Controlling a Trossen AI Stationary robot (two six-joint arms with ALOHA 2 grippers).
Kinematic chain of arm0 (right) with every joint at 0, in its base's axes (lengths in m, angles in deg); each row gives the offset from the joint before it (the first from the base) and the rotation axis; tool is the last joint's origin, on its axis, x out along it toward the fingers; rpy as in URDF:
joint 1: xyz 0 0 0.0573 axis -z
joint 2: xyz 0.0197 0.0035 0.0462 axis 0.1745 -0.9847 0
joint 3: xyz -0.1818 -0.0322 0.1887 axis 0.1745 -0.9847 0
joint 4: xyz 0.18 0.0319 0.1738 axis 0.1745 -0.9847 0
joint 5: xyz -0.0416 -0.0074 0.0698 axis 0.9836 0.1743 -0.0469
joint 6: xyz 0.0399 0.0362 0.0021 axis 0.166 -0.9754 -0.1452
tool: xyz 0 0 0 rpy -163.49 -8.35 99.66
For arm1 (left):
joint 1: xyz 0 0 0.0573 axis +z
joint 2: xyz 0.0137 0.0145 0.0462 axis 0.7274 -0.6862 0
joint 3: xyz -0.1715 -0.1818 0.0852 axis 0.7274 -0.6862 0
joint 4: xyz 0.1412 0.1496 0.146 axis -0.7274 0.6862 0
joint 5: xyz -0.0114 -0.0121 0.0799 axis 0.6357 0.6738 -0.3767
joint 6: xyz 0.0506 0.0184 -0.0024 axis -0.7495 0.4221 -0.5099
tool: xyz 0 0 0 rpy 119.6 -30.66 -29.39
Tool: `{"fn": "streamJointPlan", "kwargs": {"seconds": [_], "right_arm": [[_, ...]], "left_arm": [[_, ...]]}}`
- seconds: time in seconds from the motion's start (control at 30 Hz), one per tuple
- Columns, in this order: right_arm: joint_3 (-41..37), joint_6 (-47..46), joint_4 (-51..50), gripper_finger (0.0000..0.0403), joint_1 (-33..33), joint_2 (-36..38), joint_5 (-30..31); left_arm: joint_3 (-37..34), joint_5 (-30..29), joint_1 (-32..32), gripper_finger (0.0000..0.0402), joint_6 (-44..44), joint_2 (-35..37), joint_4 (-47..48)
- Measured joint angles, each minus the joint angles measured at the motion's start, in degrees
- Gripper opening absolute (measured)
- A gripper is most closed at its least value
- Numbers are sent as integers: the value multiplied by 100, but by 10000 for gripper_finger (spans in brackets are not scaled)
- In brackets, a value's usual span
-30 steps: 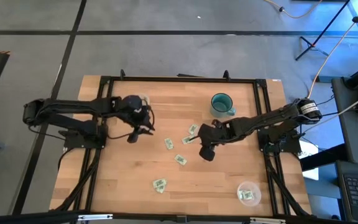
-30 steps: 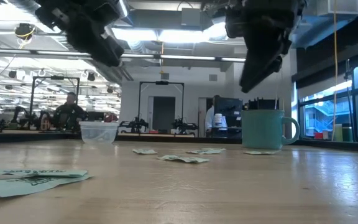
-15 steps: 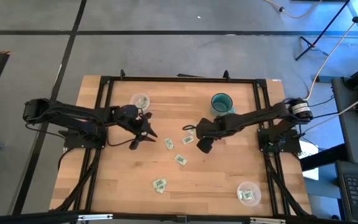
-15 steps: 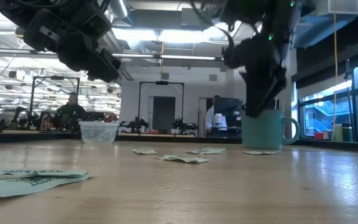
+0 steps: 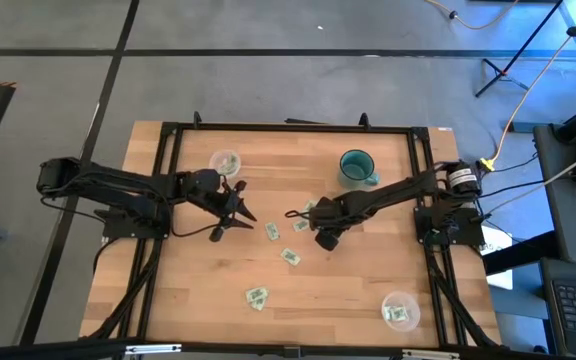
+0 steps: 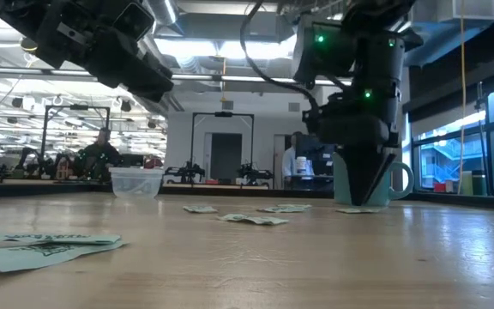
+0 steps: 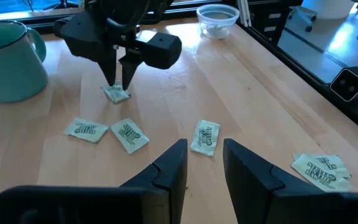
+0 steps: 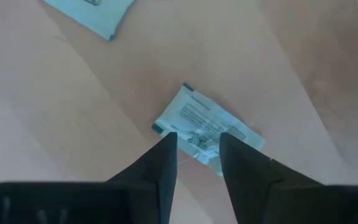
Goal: Pick and place Stevia / Truvia into bins
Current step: Put the stevia packet into the bottom transparent container
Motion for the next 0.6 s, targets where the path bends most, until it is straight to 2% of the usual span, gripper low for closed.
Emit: {"fn": "streamJointPlan", "kwargs": {"seconds": [0.37,0.6], "right_arm": [[28,15,42,91,168,-302,-128],[24,22,-44,50,168,-312,-149]], "left_arm": [[0,-1,0,98,-78,0,51],[0,-2,0,98,-109,0,50]]}}
